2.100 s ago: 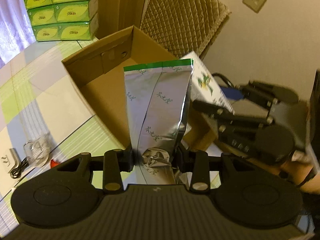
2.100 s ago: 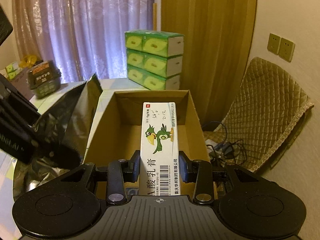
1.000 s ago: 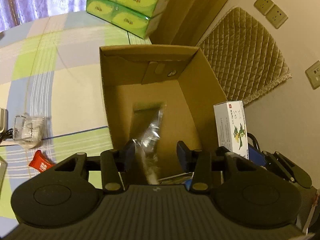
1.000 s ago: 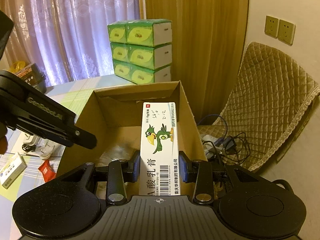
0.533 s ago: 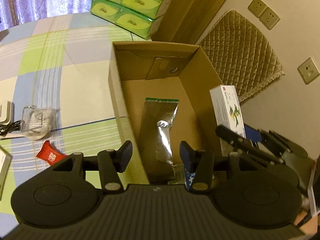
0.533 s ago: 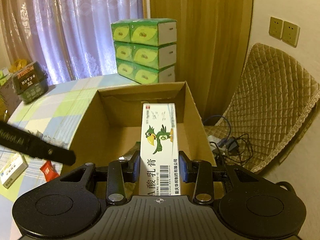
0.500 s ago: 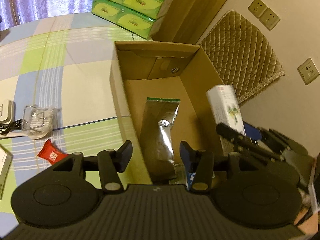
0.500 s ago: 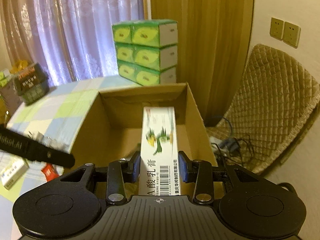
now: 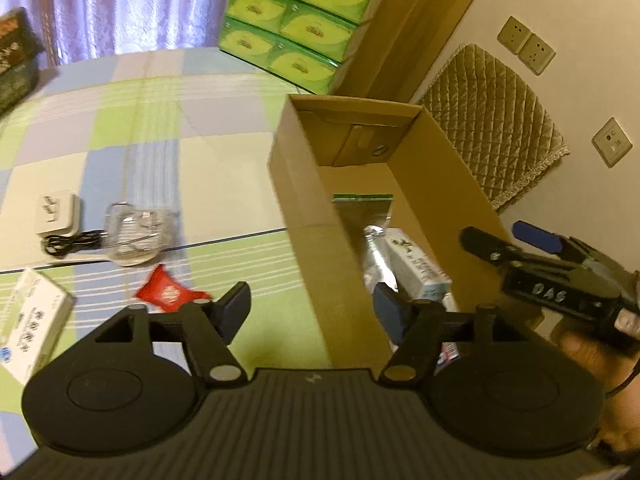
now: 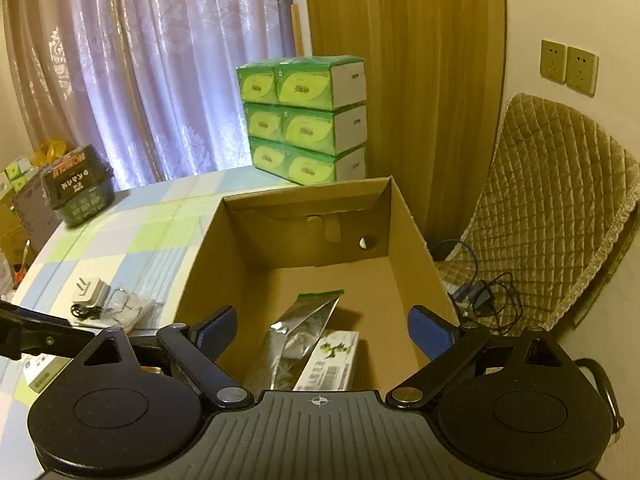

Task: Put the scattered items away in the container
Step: 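Release the foil bag and ointment box into the cardboard box, then withdraw both grippers from the cardboard box toward the remaining items, then grasp the white tablet box with the left gripper while the right gripper grasps the red candy packet, then carry the tablet box and candy packet over the cardboard box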

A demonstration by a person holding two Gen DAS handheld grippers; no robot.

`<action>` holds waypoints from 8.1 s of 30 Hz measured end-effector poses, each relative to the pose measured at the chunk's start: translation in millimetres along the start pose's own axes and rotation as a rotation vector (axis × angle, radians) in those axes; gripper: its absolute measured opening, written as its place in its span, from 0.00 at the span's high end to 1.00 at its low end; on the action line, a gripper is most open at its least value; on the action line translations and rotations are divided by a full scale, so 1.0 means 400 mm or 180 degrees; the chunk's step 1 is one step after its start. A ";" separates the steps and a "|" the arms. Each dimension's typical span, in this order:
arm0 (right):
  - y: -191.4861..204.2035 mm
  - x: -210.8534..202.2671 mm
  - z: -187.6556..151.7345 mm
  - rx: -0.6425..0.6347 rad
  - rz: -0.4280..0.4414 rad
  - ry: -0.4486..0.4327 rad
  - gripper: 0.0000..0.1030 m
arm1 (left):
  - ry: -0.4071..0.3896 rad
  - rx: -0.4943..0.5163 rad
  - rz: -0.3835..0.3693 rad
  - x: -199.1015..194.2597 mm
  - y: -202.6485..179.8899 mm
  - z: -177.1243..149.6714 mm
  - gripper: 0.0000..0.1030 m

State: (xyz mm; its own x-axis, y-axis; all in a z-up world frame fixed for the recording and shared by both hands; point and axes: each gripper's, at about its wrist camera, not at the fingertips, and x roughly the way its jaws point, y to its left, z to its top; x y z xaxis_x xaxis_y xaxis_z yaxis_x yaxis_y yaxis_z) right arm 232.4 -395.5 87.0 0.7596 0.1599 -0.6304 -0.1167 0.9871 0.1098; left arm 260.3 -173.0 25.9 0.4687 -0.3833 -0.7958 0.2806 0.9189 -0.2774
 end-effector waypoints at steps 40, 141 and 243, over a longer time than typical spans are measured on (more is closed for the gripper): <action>0.499 -0.048 -0.293 -0.0783 0.0836 0.0647 0.05 | -0.0418 -0.0173 0.0973 -0.335 0.491 -0.423 0.01; 0.484 0.237 -0.337 -0.0801 0.0994 0.1268 0.71 | 0.0374 0.1054 0.0464 -0.010 0.437 -0.360 0.35; -0.060 -0.138 -0.070 0.0091 0.0153 -0.0106 0.71 | -0.0343 0.0753 -0.0287 -0.025 -0.280 -0.033 0.35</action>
State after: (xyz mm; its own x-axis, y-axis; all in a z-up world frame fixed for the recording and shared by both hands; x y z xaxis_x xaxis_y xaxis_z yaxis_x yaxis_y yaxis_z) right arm 175.5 -427.8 97.7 0.7746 0.2062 -0.5979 -0.1355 0.9775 0.1615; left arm 213.1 -270.9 58.0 0.5160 -0.4819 -0.7082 0.5072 0.8381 -0.2008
